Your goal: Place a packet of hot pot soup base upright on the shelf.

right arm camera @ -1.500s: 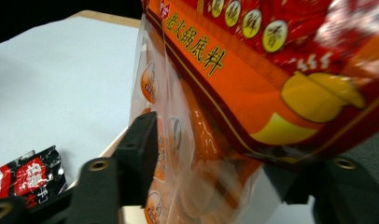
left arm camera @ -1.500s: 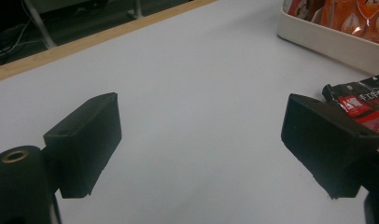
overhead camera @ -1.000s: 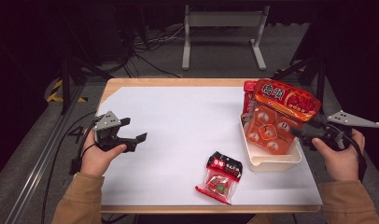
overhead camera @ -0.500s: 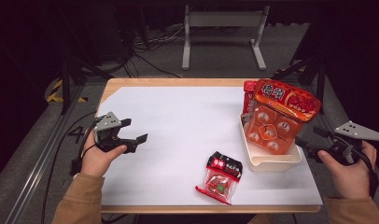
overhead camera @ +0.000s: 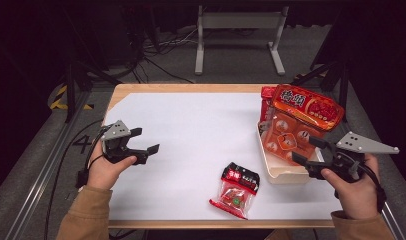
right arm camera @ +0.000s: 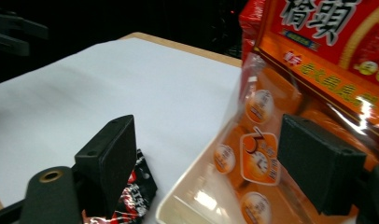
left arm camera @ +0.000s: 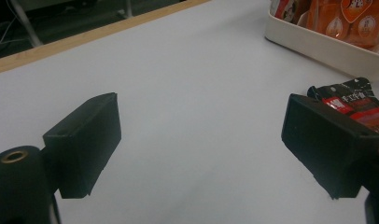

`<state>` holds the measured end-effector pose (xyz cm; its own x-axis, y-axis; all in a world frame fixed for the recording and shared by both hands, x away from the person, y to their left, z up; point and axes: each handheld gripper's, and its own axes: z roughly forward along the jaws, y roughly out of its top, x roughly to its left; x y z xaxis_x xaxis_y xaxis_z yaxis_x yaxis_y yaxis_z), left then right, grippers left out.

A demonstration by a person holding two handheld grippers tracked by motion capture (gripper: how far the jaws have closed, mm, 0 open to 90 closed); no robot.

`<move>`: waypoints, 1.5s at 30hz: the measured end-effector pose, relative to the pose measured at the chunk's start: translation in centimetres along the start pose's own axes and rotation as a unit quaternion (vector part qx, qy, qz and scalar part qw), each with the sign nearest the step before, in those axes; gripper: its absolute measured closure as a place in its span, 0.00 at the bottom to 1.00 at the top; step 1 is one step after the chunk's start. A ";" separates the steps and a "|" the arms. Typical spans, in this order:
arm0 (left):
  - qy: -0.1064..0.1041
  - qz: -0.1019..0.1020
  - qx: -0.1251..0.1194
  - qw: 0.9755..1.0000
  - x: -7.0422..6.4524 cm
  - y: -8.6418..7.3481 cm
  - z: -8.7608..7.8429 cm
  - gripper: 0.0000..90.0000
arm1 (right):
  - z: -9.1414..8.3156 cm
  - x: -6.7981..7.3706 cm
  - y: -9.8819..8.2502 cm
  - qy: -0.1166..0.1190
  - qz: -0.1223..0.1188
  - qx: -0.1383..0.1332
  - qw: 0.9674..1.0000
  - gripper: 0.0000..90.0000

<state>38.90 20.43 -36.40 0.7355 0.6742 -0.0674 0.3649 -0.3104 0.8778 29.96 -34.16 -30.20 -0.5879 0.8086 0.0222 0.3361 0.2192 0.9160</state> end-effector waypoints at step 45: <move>-0.116 0.013 0.009 0.993 -5.9 2.1 7.3 0.18 | 3.2 1.9 -0.4 0.054 -0.018 -0.026 0.998 0.18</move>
<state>39.47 10.93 -37.60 0.8558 0.4937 -0.1542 0.3524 -0.3382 0.8726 31.02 -30.95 -31.83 -0.6753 0.7370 0.0302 0.2774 0.2159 0.9362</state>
